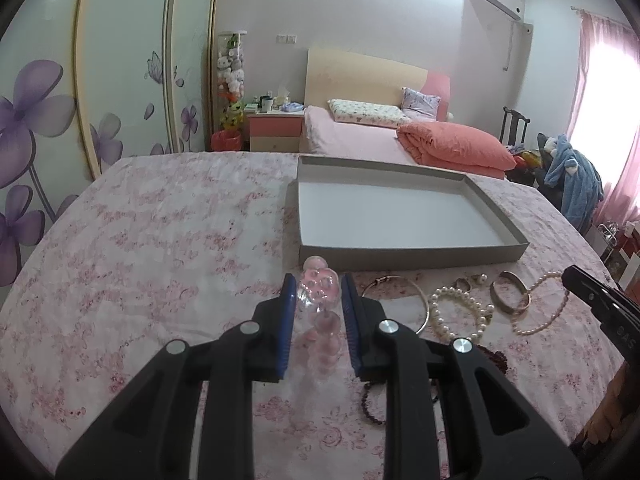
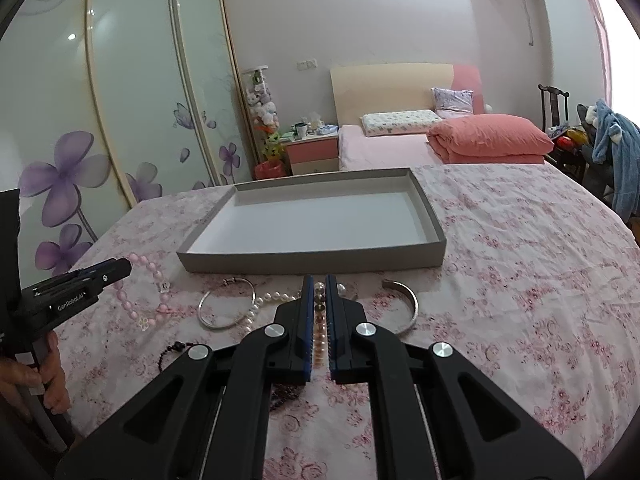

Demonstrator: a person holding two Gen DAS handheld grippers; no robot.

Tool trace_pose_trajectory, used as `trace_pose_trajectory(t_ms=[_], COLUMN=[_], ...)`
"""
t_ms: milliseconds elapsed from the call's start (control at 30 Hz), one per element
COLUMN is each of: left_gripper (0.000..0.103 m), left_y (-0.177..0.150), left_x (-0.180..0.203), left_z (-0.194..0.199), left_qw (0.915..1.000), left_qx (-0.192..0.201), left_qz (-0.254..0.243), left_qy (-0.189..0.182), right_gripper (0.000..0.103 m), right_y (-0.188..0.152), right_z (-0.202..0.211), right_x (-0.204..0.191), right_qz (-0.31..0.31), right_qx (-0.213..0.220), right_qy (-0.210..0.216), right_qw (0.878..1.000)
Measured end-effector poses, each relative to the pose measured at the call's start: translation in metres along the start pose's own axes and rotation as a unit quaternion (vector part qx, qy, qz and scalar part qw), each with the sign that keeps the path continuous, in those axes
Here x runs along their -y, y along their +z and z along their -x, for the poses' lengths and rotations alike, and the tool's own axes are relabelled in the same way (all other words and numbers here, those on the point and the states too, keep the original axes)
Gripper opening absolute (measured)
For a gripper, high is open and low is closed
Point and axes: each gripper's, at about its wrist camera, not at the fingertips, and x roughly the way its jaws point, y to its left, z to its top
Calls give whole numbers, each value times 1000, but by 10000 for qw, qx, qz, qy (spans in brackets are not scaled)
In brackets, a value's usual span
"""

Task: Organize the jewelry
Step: 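Grasp the pink crystal bead bracelet with the left gripper while the right gripper lifts the pearls, then carry both bracelets into the grey tray and open both grippers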

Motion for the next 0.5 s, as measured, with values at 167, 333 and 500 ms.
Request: trace_pose_trajectory(t_ms=[167,333,500], left_gripper=[23,23,23], left_y=[3,7,19], left_x=[3,6,15], left_z=[3,8,16], left_qw=[10000,9998,9992], left_qx=[68,177,358], left_qz=[-37,-89,-168], left_qy=[9,12,46], right_gripper=[6,6,6], right_y=[1,7,20], right_z=[1,4,6], right_x=[-4,-6,-7], right_qz=[22,37,88], right_qx=[57,162,342], right_qy=[40,63,67], right_qw=[10000,9998,9994])
